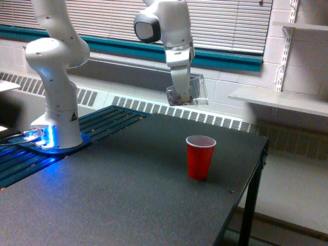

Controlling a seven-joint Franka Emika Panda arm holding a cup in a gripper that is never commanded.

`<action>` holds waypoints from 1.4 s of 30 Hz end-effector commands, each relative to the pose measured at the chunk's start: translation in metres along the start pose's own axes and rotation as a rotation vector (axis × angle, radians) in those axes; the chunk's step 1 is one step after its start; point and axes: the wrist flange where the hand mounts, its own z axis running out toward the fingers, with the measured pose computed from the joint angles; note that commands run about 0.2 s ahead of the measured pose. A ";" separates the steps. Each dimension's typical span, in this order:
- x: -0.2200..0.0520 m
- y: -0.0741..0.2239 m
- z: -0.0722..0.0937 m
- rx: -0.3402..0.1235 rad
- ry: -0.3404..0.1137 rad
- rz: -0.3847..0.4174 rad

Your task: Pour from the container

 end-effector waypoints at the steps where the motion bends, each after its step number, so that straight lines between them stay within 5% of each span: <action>1: -0.001 0.005 0.008 -0.014 -0.051 -0.039; 14: 0.008 0.011 0.019 -0.007 -0.086 -0.012; 42: 0.023 0.042 0.009 -0.116 -0.191 -0.048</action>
